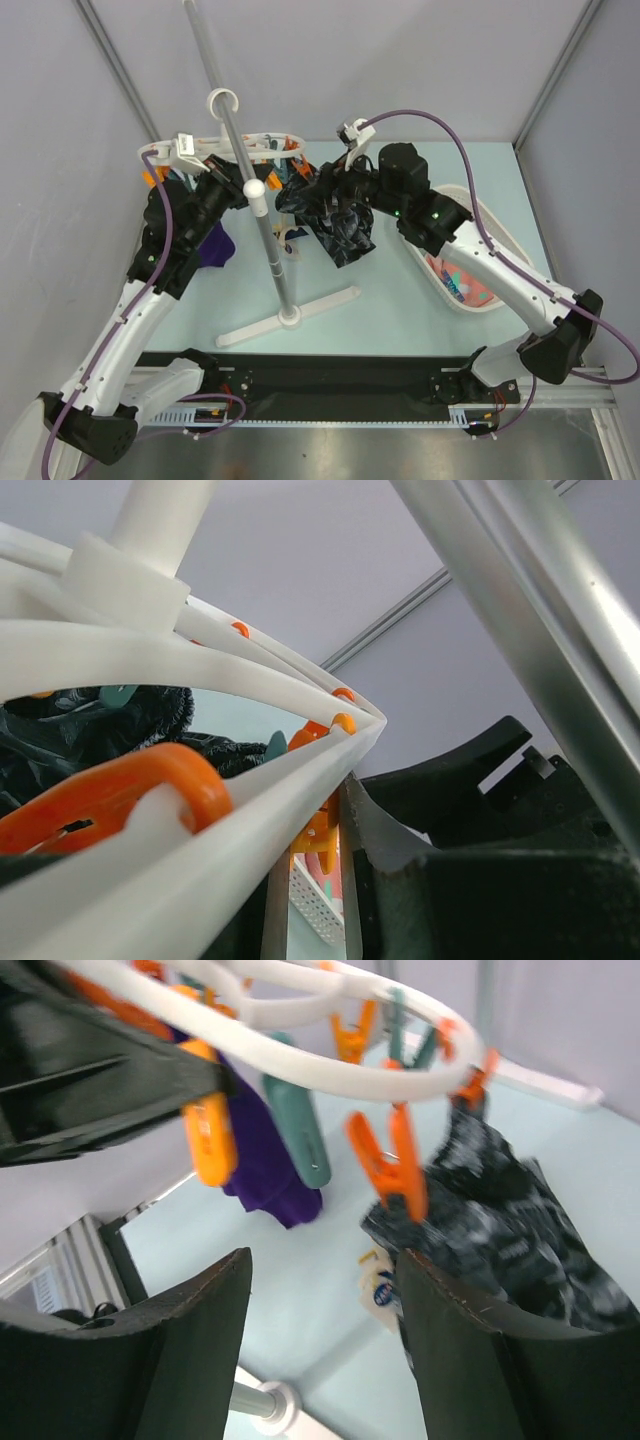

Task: Clip the socks to the hanger
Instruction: Pick up the sock from the bin.

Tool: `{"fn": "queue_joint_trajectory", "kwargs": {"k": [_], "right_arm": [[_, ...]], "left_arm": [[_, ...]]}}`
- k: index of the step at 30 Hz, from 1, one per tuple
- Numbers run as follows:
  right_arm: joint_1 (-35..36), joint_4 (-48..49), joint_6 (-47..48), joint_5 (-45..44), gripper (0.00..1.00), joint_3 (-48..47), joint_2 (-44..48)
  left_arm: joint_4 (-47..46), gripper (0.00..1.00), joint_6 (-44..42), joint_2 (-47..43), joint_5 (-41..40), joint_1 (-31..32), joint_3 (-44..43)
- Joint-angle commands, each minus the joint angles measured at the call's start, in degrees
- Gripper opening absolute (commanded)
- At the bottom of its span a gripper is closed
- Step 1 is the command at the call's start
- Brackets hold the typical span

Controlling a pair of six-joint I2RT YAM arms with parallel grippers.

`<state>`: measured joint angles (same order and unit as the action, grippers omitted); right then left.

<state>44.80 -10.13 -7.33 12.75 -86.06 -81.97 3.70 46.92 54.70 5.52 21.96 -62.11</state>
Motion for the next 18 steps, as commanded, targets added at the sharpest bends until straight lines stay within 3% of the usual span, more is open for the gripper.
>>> {"fn": "queue_joint_trajectory", "kwargs": {"k": [1,3,5,7,11,18], "right_arm": [[-1.0,-5.0,-5.3,-9.7,0.65,0.1,3.4],[-3.0,-9.8,-7.2,-20.1,0.66,0.1,4.9],[-6.5,-17.2,-11.5,-24.3,0.64,1.2,6.7],[-16.0,-20.4,-15.8,-22.6,0.63,6.1,8.6],[-30.2,-17.7,-17.7,-16.1,0.59,17.4,12.8],[-46.6,-19.9,-27.0,-15.5,0.62,27.3,10.3]], "left_arm": [[5.1,0.00,0.6,0.4,-1.5,-0.2,-1.8],[5.4,0.00,0.5,0.4,-1.1,-0.2,-1.6],[5.6,0.00,-0.2,0.4,-0.6,-0.2,-1.4],[5.7,0.00,-0.3,0.1,-0.2,-0.2,-1.3],[5.3,0.00,-0.5,-0.5,1.2,-0.2,-0.6],[5.2,0.00,-1.1,-0.3,2.2,-0.2,0.1]]}}
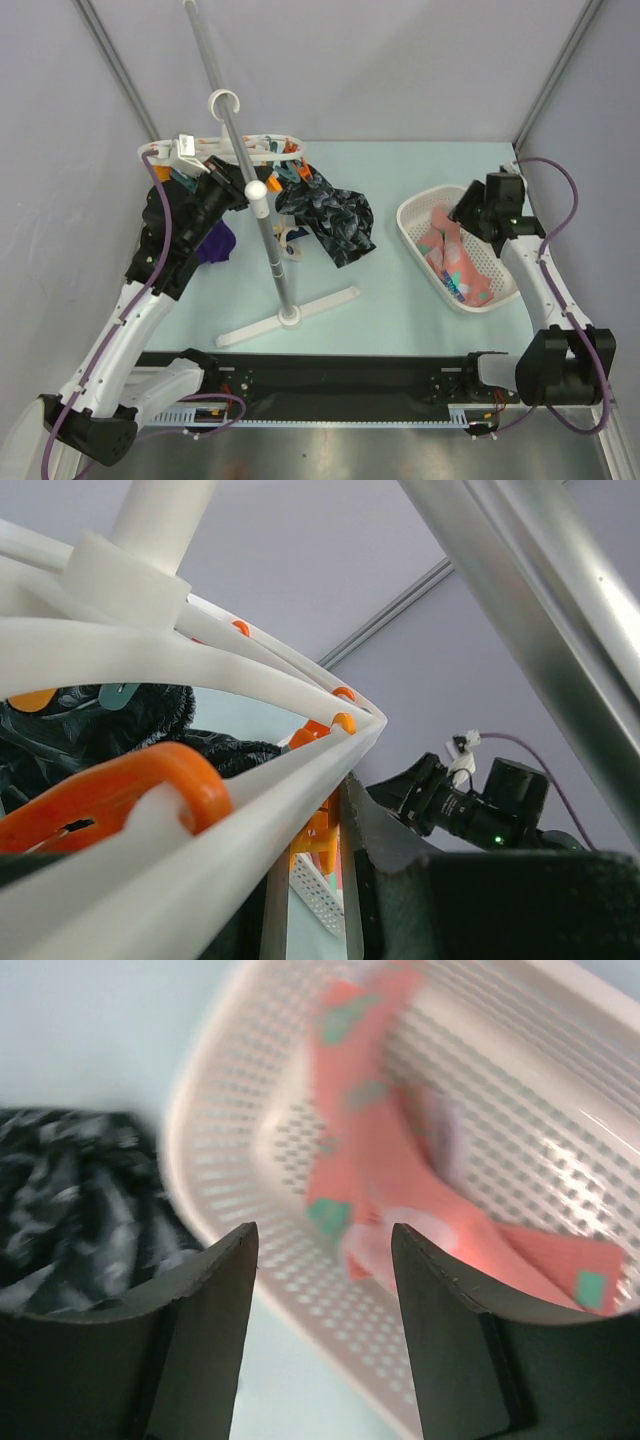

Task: Clip the socks to the hanger
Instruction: Pick up the sock from the bin.

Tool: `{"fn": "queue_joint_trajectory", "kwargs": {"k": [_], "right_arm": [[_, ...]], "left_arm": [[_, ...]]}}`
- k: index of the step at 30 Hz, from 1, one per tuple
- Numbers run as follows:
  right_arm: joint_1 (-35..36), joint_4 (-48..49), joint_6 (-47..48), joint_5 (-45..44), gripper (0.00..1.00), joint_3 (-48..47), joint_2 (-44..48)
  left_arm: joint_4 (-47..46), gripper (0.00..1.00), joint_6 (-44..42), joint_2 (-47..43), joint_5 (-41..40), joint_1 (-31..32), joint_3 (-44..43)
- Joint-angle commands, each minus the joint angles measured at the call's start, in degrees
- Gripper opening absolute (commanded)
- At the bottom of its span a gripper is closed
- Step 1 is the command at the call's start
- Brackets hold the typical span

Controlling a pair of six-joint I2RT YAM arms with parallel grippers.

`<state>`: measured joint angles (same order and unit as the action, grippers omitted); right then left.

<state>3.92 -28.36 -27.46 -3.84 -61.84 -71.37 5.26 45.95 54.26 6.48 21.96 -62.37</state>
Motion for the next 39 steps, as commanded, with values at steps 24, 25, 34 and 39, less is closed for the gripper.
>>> {"fn": "queue_joint_trajectory", "kwargs": {"k": [24,25,34,39], "right_arm": [[-15.4,6.4,-19.0,-4.6,0.49,25.0,-1.3],[-15.4,7.2,-18.7,-4.4,0.39,24.8,-2.3],[-15.0,4.9,-5.6,-5.2,0.00,14.7,0.4],[-12.9,3.3,0.3,-6.3,0.00,9.8,4.7]], "left_arm": [[0.4,0.00,1.1,-1.3,3.1,-0.2,4.0],[0.4,0.00,1.2,-1.3,3.2,-0.2,4.0],[1.0,0.00,0.8,-2.1,2.7,-0.2,3.9],[1.1,0.00,0.7,-2.5,2.7,-0.2,4.0]]}}
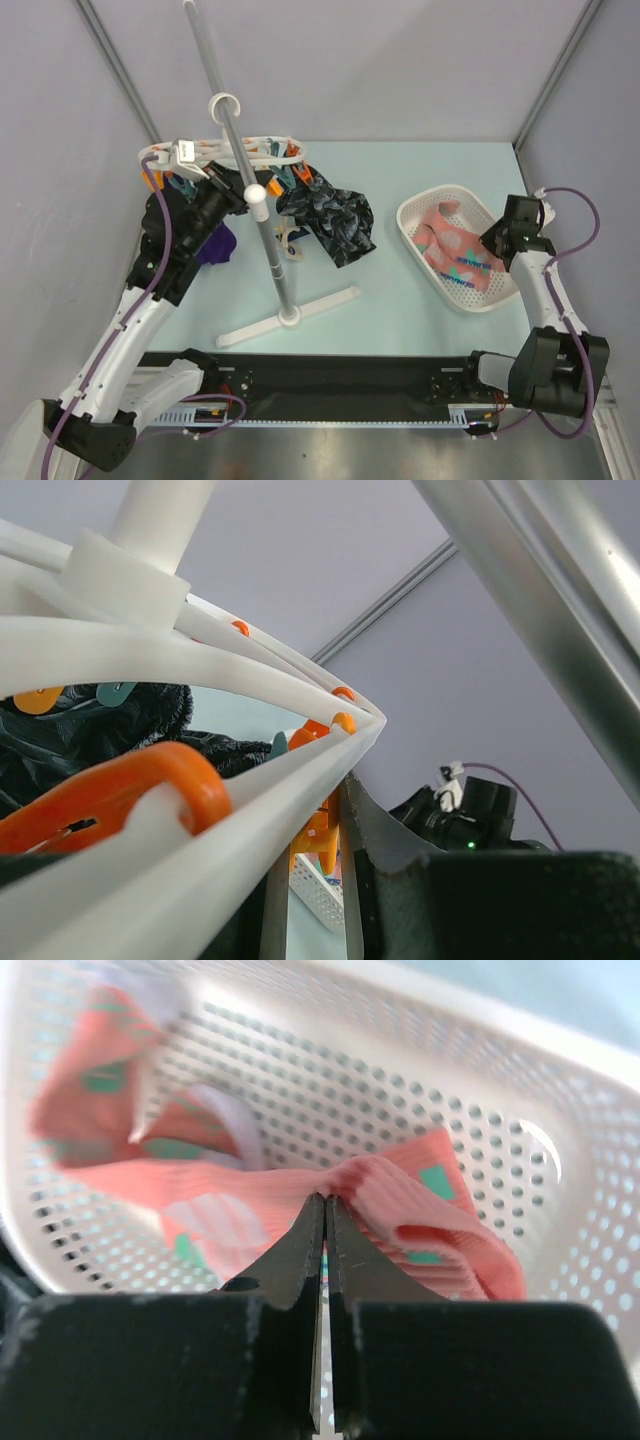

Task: Clip the socks to the hanger
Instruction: Pick up the sock from the bin, then place the sock in the bin.

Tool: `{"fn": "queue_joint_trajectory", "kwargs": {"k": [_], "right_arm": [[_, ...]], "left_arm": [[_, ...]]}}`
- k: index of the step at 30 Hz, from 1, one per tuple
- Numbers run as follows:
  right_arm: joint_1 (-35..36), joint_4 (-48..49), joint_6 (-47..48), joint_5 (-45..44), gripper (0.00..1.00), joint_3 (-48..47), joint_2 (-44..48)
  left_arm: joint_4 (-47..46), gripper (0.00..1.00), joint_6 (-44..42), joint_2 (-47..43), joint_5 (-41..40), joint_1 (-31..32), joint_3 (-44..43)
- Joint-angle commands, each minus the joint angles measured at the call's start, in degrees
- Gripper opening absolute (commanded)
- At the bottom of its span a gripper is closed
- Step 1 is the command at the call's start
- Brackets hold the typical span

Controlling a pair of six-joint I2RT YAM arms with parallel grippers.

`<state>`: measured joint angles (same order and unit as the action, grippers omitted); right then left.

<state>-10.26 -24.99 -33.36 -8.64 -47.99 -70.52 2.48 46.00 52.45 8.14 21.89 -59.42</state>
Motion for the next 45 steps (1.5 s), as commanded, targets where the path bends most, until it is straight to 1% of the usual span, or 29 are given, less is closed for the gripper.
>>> {"fn": "queue_joint_trajectory", "kwargs": {"k": [1,5,8,10,13,17,18,19,23,27,29,34,36,40,41,42,43,44,45], "right_arm": [[2.8,0.1,7.6,-1.1,0.00,-4.5,4.4],[7.7,-3.0,14.0,-2.8,0.00,-10.3,6.3],[10.1,-3.9,16.5,-3.3,0.00,-12.5,9.6],[10.1,-5.2,18.0,-0.3,0.00,-15.5,11.1],[10.1,-8.2,18.9,3.1,0.00,-20.8,10.4],[10.1,-12.1,20.0,2.2,0.00,-28.2,10.7],[11.6,-13.4,20.2,2.0,0.00,-29.7,10.7],[11.6,-14.3,21.0,1.9,0.00,-33.1,10.6],[11.6,-19.1,21.6,1.6,0.00,-39.3,9.6],[11.6,-20.8,21.2,1.4,0.00,-41.4,11.2],[11.5,-21.4,21.0,3.4,0.00,-42.4,10.7],[11.7,-23.7,20.9,10.3,0.00,-41.0,1.2],[11.8,-21.1,20.2,11.0,0.00,-37.6,-0.9],[11.2,-17.1,20.4,12.5,0.00,-35.2,-9.9],[11.2,-14.8,20.6,13.5,0.00,-35.2,-14.8],[11.5,-13.6,20.8,15.5,0.00,-35.5,-17.2],[11.8,-12.5,20.9,16.0,0.00,-36.5,-19.7],[12.0,-11.3,21.0,16.4,0.00,-37.5,-25.0],[12.7,-11.2,21.1,15.9,0.01,-38.7,-27.3]], "left_arm": [[3.8,0.00,0.6,-0.7,1.1,-0.1,1.1],[4.0,0.00,0.1,-1.2,0.9,-0.1,0.8],[4.5,0.00,-0.3,-1.4,0.7,-0.1,0.4],[4.4,0.00,-0.4,-1.7,0.8,-0.1,0.3],[4.7,0.00,-0.6,-2.3,0.7,-0.1,0.1],[5.1,0.00,-1.1,-2.7,0.4,-0.1,0.0],[5.0,0.00,-1.0,-2.6,0.4,-0.1,0.0],[5.1,0.00,-1.2,-2.7,0.5,-0.1,-0.1],[5.3,0.00,-1.3,-2.9,0.4,-0.1,-0.1],[5.7,0.00,-1.9,-2.8,0.4,-0.1,-0.3],[5.8,0.00,-1.9,-2.8,0.4,-0.1,-0.3],[6.0,0.00,-2.0,-3.0,-0.1,-0.1,-0.1],[6.3,0.00,-2.0,-3.1,-0.1,-0.1,0.0],[6.5,0.00,-2.1,-3.4,-0.1,-0.1,0.3],[6.5,0.00,-2.1,-3.4,-0.1,-0.1,0.4],[6.4,0.00,-2.1,-3.4,-0.1,-0.1,0.4],[6.3,0.00,-2.1,-3.3,-0.3,-0.1,0.6],[6.4,0.00,-2.1,-3.3,-0.3,-0.1,0.6],[6.4,0.00,-2.1,-3.1,-0.4,-0.1,0.6]]}}
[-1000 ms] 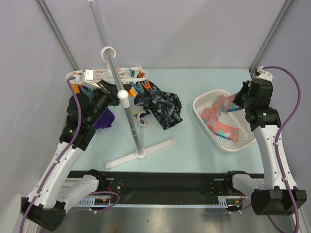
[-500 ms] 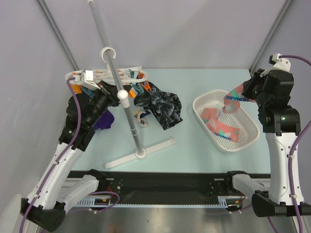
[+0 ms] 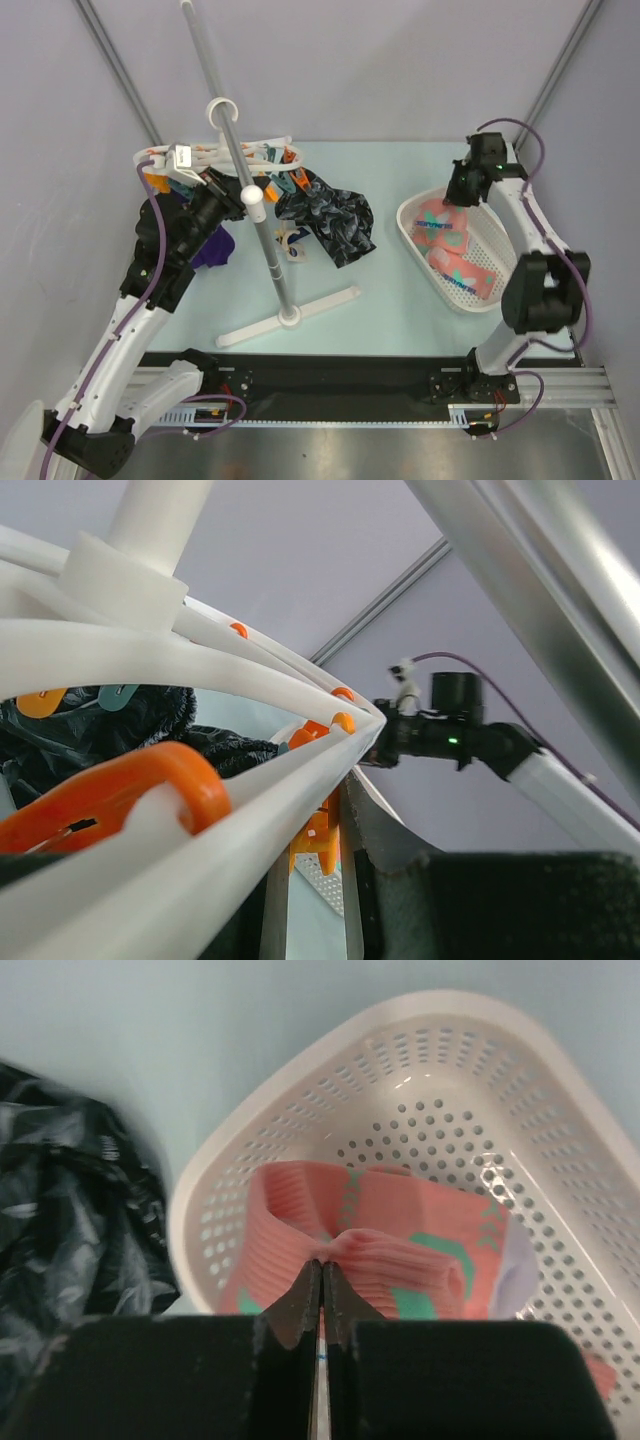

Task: Clip the socks to the hanger
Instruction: Place the sock in the bin.

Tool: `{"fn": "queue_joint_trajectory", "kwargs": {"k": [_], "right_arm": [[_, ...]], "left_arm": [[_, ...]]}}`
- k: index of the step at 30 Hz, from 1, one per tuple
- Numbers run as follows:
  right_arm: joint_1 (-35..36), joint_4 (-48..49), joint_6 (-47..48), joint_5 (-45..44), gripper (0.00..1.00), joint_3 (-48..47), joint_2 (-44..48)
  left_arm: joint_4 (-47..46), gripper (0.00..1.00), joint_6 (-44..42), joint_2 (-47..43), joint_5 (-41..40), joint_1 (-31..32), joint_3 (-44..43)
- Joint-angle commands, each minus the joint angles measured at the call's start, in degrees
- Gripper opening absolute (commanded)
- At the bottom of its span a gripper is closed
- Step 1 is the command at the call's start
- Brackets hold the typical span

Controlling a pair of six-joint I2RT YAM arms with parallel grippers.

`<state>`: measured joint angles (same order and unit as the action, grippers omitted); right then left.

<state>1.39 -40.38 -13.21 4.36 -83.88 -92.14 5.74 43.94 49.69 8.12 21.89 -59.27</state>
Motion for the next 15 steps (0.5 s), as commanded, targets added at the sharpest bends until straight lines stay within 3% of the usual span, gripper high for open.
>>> {"fn": "queue_joint_trajectory", "kwargs": {"k": [1,6,9,15], "right_arm": [[1.5,4.2,1.1,2.2,0.05,-4.9,-8.1],[2.5,9.7,-0.4,0.8,0.37,-5.0,-12.6],[2.6,10.3,-1.7,-0.4,0.50,-4.7,-11.2],[2.0,13.3,-8.6,-3.3,0.65,3.5,-2.2]], "left_arm": [[3.3,0.00,-0.1,-0.4,-0.5,-0.1,0.5],[3.7,0.00,-0.3,-0.5,-0.2,-0.1,0.5],[4.2,0.00,-0.5,-0.8,-0.6,-0.1,0.5],[4.0,0.00,-0.4,-1.0,-0.3,-0.1,0.9]]}}
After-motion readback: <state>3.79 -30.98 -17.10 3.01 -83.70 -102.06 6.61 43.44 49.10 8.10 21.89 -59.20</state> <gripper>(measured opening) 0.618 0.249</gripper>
